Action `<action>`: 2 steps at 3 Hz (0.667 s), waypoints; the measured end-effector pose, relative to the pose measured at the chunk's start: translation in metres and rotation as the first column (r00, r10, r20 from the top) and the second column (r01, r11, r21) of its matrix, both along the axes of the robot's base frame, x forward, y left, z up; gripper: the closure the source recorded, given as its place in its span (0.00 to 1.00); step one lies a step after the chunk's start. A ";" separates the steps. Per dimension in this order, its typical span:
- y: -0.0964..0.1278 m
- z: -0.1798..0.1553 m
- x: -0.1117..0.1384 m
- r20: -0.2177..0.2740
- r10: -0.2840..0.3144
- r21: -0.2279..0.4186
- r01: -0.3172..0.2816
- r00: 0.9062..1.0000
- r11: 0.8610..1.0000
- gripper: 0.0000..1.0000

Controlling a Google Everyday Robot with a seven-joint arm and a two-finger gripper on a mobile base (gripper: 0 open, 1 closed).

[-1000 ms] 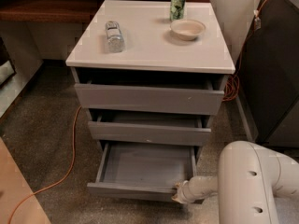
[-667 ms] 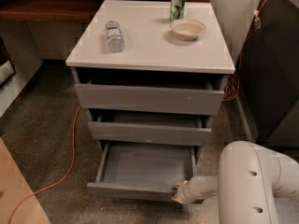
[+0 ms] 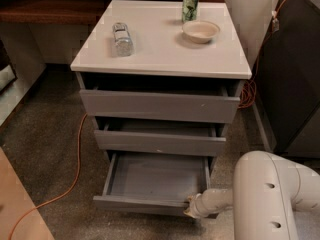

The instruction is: Place blue plastic bottle into bottom drawer

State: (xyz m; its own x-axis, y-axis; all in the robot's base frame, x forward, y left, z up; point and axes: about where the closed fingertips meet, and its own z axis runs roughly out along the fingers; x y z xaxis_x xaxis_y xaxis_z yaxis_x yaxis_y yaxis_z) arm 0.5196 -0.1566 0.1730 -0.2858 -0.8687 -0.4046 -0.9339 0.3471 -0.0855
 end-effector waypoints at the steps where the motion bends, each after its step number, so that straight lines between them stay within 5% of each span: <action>1: 0.001 -0.001 -0.003 -0.003 0.002 -0.002 -0.002 1.000 1.000 0.40; 2: 0.002 -0.005 -0.013 -0.014 0.007 -0.008 -0.007 1.000 1.000 0.60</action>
Offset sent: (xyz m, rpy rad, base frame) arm -0.1563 0.0300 -0.0633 -0.0982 0.1713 0.0852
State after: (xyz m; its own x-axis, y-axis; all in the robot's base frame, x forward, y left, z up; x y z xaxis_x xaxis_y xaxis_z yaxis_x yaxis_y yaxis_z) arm 0.5071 -0.1542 0.1680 -0.2849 -0.8738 -0.3940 -0.9376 0.3396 -0.0752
